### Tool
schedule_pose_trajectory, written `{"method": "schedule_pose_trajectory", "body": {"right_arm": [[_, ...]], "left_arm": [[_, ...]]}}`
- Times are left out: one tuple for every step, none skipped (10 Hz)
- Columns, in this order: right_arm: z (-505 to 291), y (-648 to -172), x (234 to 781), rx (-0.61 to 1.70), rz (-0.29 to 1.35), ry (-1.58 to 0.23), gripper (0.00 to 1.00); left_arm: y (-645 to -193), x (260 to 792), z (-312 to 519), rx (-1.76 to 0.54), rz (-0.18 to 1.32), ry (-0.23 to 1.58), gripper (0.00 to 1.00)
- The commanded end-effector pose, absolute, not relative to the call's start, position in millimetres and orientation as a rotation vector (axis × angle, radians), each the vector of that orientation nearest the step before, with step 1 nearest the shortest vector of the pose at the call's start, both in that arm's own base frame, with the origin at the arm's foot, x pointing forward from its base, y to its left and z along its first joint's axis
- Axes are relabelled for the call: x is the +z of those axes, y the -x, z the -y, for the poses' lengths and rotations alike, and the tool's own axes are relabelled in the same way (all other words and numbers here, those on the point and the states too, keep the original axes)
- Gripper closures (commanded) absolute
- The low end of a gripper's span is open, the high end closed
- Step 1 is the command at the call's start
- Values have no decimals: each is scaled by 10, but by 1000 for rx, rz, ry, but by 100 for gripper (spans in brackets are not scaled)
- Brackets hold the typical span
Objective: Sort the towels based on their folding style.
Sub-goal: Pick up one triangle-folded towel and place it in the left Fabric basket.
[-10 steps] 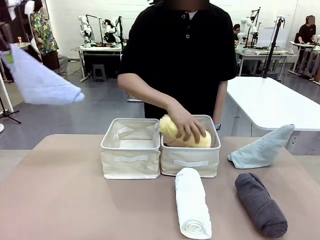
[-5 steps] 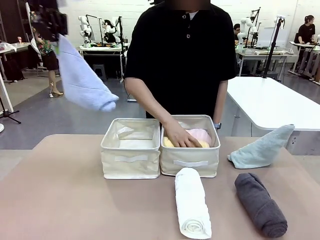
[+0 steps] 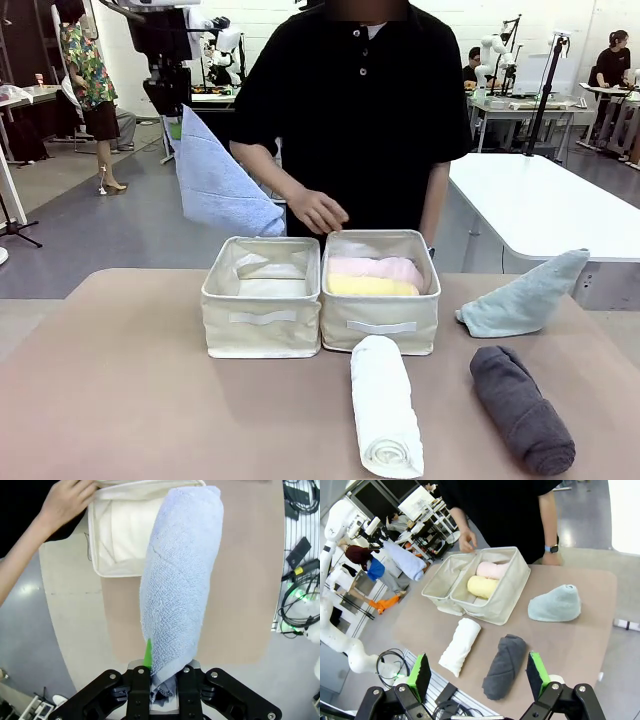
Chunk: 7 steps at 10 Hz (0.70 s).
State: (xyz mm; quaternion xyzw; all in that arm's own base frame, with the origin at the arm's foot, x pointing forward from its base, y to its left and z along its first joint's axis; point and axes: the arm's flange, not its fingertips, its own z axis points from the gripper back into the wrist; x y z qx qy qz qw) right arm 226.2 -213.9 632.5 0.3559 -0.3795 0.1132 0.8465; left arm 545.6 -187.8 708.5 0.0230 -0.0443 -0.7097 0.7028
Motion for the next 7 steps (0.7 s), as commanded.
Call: {"method": "schedule_pose_trajectory", "body": {"right_arm": [[2127, -2277, 6341, 238, 815, -781, 0], [2127, -2277, 6341, 238, 815, -781, 0], [2127, -2277, 6341, 238, 815, -781, 0], [2127, -2277, 6341, 238, 815, -781, 0], [2127, -2277, 6341, 238, 815, -781, 0], [2127, -2277, 6341, 238, 815, -781, 0], [2127, -2277, 6341, 238, 815, -781, 0]], "left_arm": [[-5496, 7131, 2027, -1506, 117, -42, 84], [-5488, 7089, 2049, -1498, 108, -33, 84], [-5415, 7107, 2003, -1546, 49, -86, 84], [-5474, 7011, 1978, -1526, 89, -39, 84], [-5474, 7011, 1978, -1526, 89, -39, 84], [-5474, 7011, 1978, -1526, 89, -39, 84], [-5474, 7011, 1978, -1526, 89, -39, 84]]}}
